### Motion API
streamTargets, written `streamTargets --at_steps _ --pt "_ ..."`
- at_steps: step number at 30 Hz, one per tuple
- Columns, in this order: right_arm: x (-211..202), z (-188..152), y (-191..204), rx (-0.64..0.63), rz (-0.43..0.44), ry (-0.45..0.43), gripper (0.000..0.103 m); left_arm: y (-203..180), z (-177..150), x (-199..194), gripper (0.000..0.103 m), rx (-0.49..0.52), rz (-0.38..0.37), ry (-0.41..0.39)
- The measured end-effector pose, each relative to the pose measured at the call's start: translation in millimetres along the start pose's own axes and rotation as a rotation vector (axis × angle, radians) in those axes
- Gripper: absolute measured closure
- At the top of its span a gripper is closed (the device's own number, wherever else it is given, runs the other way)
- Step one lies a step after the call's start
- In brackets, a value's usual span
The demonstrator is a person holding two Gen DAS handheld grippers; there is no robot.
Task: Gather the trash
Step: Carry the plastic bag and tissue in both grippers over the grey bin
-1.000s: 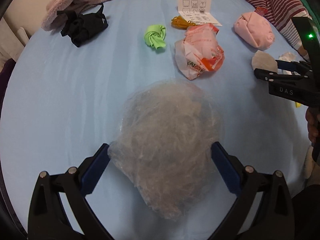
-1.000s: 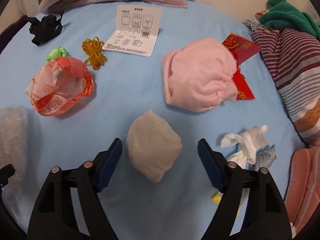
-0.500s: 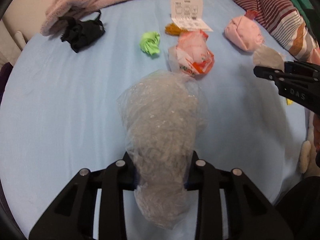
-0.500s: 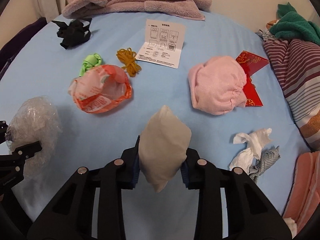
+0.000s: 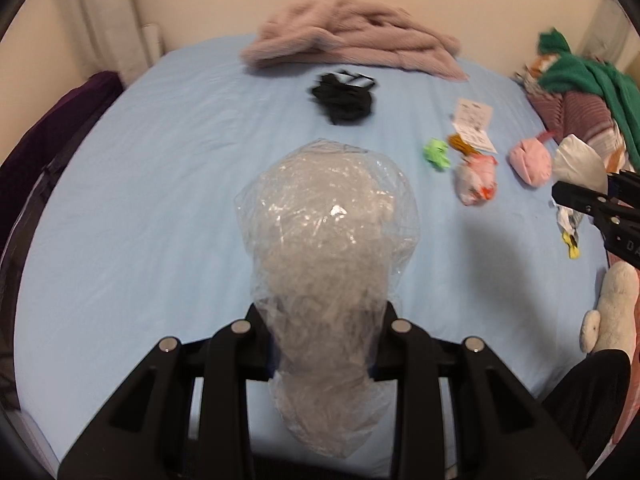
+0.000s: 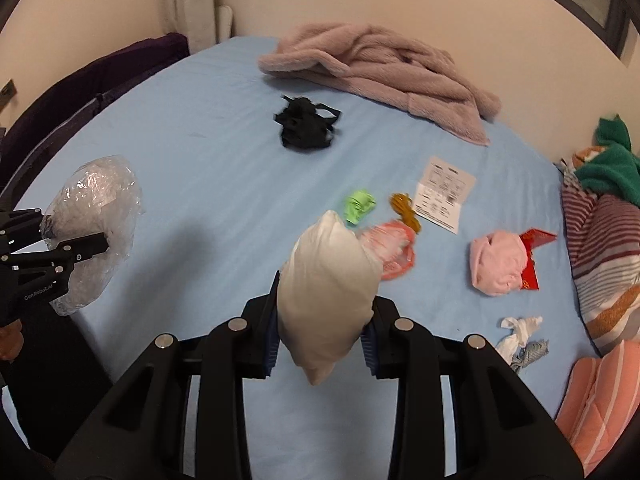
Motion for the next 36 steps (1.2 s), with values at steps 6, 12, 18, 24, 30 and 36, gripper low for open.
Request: streamTargets --at_steps 6,12,18,24,30,36 --pt "-24.7 38.2 120.3 -0.165 0.117 -0.048 0.072 101.5 -41.1 -67.2 0.072 -0.145 0.091 -0.067" --pt "-43.6 75.9 259.2 -0.345 0.302 -0.09 0.072 213.5 -99.6 -135.7 0.072 -0.31 0.25 -0.103" --pt "-66.9 104.3 404.2 -0.547 0.492 -0.121 0.072 331.2 -169.3 -226.4 0.072 -0.52 0.484 -0.114" --pt "-103.5 120.5 543.8 -0.725 0.676 -0.132 0.072 413.5 -231.4 -312.3 0.072 -0.7 0.683 -0.093" --pt "-154.5 124.3 675.8 -0.855 0.86 -0.108 0.072 463.5 -288.0 -384.0 0.072 -0.866 0.797 -0.08" --pt "-199.5 126.8 775.5 -0.909 0.958 -0.092 0.072 492.8 -324.8 -427.9 0.072 -0.967 0.885 -0.062"
Point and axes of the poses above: each gripper's, at about its wrist camera, not at the fingertips, and x roughly the way its jaws point, y to its left, z to its top, the point moved 2 cm from there along x, roughly the way its jaws point, and after that the axes turned 1 degree about z, right-handed, at the moved point
